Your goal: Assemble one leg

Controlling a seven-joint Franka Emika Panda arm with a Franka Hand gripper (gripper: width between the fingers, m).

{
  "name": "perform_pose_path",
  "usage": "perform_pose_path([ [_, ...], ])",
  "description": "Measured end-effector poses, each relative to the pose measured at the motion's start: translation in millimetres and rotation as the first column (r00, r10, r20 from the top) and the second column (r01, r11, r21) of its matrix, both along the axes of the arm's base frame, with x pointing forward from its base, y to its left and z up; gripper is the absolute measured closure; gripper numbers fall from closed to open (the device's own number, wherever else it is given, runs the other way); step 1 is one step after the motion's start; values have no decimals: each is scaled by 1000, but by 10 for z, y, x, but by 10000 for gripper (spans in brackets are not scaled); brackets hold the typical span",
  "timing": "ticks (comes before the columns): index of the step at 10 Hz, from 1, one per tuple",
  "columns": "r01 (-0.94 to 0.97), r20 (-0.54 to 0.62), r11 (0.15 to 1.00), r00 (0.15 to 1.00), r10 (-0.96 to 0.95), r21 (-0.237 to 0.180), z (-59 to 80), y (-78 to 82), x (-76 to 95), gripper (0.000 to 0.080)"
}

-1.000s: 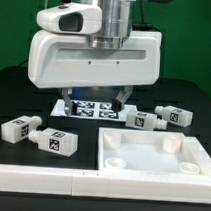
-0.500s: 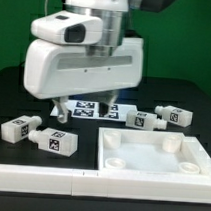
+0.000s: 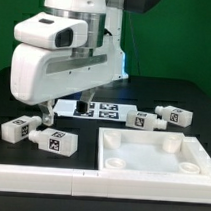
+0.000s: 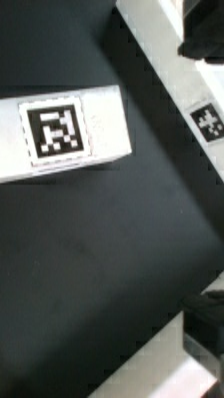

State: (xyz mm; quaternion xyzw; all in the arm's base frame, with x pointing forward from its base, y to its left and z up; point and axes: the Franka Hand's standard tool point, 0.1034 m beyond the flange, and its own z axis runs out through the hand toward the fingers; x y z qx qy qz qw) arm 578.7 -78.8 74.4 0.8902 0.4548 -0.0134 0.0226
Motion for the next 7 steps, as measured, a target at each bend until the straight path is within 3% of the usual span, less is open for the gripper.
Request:
perform_pose_path([
  [2, -43, 69, 999, 997, 44, -17, -138, 11, -81, 150],
  [4, 33, -30, 999, 999, -35, -43, -224, 40, -149, 150],
  [7, 69, -129, 993, 988, -81, -92, -204, 222, -148, 150],
])
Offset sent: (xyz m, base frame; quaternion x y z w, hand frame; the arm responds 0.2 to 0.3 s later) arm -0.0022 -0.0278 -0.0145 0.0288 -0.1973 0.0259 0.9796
